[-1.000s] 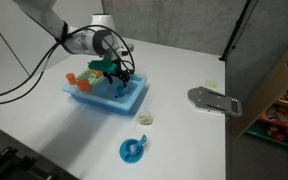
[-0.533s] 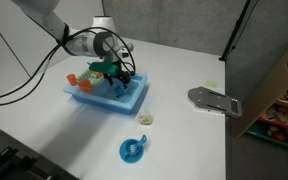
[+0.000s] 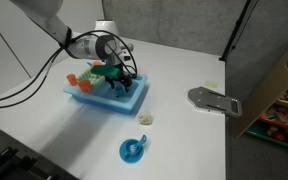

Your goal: Remove the blue cup from inside the sink and put it on the table

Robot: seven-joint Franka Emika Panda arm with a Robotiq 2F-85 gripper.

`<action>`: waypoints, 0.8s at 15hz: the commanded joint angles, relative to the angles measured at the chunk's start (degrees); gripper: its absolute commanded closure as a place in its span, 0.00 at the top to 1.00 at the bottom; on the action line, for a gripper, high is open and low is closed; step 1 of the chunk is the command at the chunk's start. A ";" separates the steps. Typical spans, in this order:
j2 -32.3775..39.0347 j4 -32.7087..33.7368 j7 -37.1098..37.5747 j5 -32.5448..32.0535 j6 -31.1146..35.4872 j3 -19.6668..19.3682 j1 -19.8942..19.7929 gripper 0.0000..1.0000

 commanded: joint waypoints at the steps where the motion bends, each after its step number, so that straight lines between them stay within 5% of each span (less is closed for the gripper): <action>1: -0.10 0.34 -0.77 0.18 -2.32 -0.62 0.13 0.75; 2: -0.12 0.33 -0.78 0.20 -2.70 -0.65 0.09 0.75; 9: -3.75 -3.11 -2.70 0.55 -3.55 0.38 -0.64 0.19; 12: -7.56 -6.66 -3.99 0.50 -3.22 0.66 -0.85 0.15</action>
